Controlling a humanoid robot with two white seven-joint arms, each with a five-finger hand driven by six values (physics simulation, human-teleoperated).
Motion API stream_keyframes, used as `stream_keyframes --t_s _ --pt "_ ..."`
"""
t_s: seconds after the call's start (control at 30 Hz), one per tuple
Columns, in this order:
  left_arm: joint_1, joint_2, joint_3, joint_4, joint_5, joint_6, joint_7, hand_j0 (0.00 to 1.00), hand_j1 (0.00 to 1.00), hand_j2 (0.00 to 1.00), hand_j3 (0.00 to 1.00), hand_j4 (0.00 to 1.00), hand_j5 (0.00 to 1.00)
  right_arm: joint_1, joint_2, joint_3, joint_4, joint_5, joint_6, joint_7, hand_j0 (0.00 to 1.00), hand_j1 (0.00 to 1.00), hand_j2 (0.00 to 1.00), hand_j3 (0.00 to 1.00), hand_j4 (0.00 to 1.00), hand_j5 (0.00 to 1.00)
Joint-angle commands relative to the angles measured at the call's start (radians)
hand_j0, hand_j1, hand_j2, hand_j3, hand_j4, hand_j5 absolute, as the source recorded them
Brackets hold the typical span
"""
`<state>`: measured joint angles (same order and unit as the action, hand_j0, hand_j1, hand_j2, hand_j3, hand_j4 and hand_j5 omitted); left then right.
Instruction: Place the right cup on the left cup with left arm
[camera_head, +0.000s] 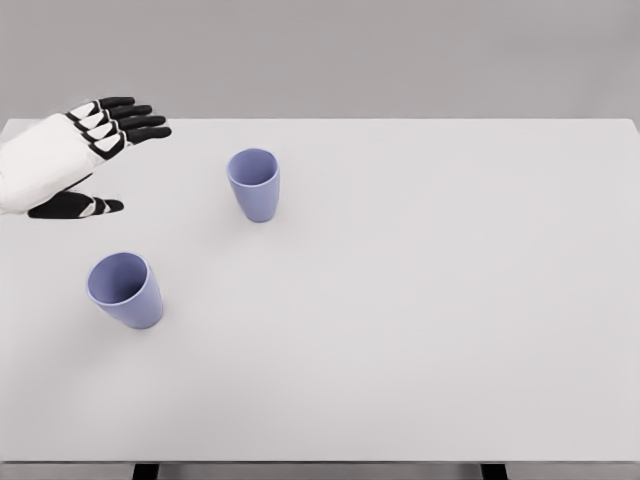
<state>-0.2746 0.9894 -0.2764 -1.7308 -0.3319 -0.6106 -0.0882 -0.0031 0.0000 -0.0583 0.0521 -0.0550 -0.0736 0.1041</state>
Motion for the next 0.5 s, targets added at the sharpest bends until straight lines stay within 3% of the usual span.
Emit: stream_keyframes --t_s 0.0,0.07,0.13,0.2,0.3,0.37,0.47 --pt "0.000 0.002 -0.003 0.004 0.100 0.000 -0.289 1.00 1.00 1.00 1.00 1.00 1.00 0.000 0.000 0.000 0.000 0.000 0.000 0.000 1.00 1.00 1.00 1.00 1.00 1.00" --pt "-0.057 0.000 -0.003 0.002 0.244 0.000 -0.523 1.00 1.00 1.00 1.00 1.00 1.00 0.000 0.000 0.000 0.000 0.000 0.000 0.000 1.00 1.00 1.00 1.00 1.00 1.00" --pt "-0.139 -0.012 -0.004 -0.006 0.339 0.000 -0.523 1.00 1.00 1.00 1.00 1.00 1.00 0.000 0.000 0.000 0.000 0.000 0.000 0.000 1.00 1.00 1.00 1.00 1.00 1.00" --pt "-0.227 -0.015 -0.004 -0.006 0.382 0.000 -0.523 1.00 1.00 1.00 1.00 1.00 1.00 0.000 0.000 0.000 0.000 0.001 0.000 0.000 1.00 1.00 1.00 1.00 1.00 1.00" --pt "-0.333 -0.074 -0.009 -0.001 0.370 0.202 -0.523 1.00 1.00 1.00 1.00 1.00 1.00 0.000 0.000 0.000 0.000 0.000 0.000 0.000 1.00 1.00 1.00 1.00 1.00 1.00" --pt "-0.394 -0.170 -0.029 0.023 0.291 0.314 -0.523 1.00 1.00 1.00 1.00 1.00 1.00 0.000 0.000 0.000 0.000 0.000 0.000 0.000 1.00 1.00 1.00 1.00 1.00 1.00" --pt "-0.456 -0.218 -0.119 0.134 0.249 0.331 -0.523 1.00 1.00 1.00 1.00 1.00 1.00 0.000 0.000 0.000 0.000 0.000 0.000 0.000 1.00 1.00 1.00 1.00 1.00 1.00"
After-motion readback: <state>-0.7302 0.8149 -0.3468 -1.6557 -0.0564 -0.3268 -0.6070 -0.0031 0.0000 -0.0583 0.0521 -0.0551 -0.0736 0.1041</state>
